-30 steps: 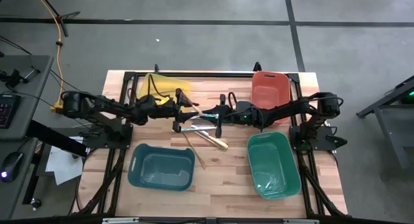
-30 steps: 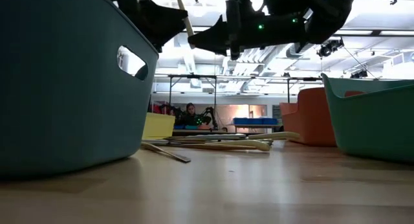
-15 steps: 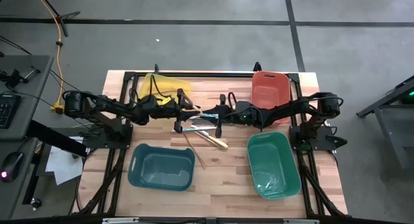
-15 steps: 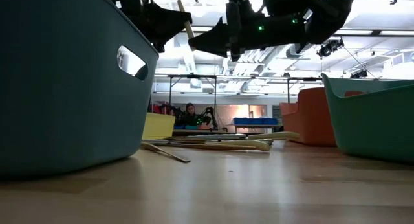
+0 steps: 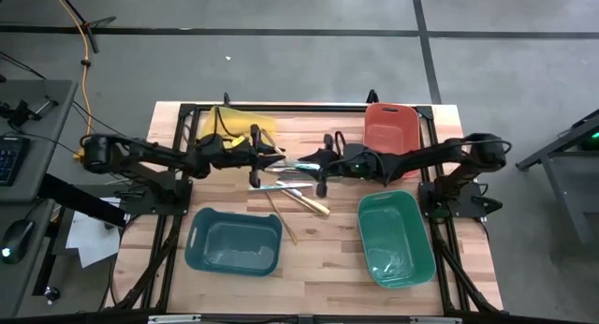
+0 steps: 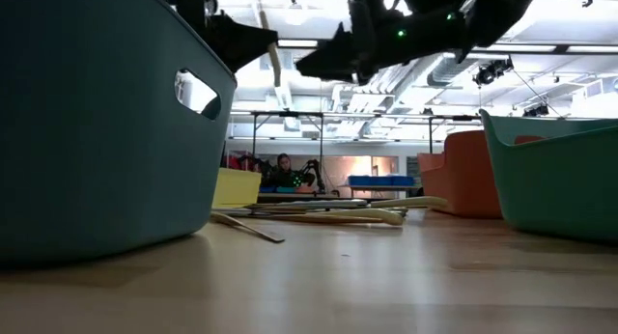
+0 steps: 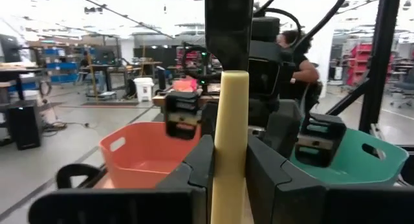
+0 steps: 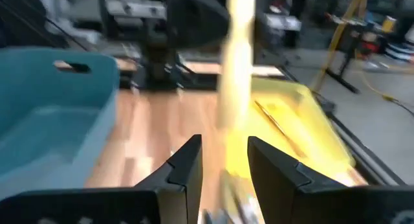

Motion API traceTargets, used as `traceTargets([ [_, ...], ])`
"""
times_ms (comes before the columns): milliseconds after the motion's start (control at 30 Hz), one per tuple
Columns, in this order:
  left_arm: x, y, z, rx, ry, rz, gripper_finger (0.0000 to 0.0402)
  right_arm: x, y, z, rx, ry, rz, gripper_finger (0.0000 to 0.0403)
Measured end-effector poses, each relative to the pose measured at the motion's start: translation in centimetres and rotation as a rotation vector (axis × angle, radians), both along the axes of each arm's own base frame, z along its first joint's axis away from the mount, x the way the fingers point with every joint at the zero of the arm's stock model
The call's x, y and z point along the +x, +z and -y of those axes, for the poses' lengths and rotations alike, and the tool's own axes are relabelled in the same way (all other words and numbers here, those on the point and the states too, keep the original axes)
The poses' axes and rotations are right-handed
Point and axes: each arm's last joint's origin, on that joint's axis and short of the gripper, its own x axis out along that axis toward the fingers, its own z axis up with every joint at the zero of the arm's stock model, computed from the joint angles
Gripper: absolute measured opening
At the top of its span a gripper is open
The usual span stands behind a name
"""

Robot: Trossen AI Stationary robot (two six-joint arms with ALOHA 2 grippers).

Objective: Sort silverware by color (type)
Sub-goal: Put the yellow knife into the blue bin

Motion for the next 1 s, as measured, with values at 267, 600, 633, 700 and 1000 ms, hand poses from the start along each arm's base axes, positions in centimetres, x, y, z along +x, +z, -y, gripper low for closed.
traceTargets([
  [267, -3.6, 0.8, -0.2, -0.017, 0.052, -0.057, 0.004, -3.6, 1.1, -0.1, -0.06, -0.07, -0.075, 0.0107],
  [600, -5.8, 2.4, 1.1, 0.016, 0.028, -0.073, 0.004, -11.7, -0.1, -0.5, -0.02, -0.097, 0.391, 0.0108],
  [633, -5.8, 2.4, 1.1, 0.023, 0.026, -0.073, 0.004, -12.1, -0.3, -0.6, -0.005, -0.079, 0.415, 0.0108],
  [700, -5.7, 2.4, 1.2, 0.035, 0.025, -0.075, 0.004, -12.3, -0.6, -0.7, 0.022, -0.061, 0.43, 0.0108],
  [1000, -5.6, 2.2, 1.1, 0.027, 0.048, -0.085, 0.004, -11.8, -0.2, -0.6, 0.025, -0.06, 0.401, 0.0108],
])
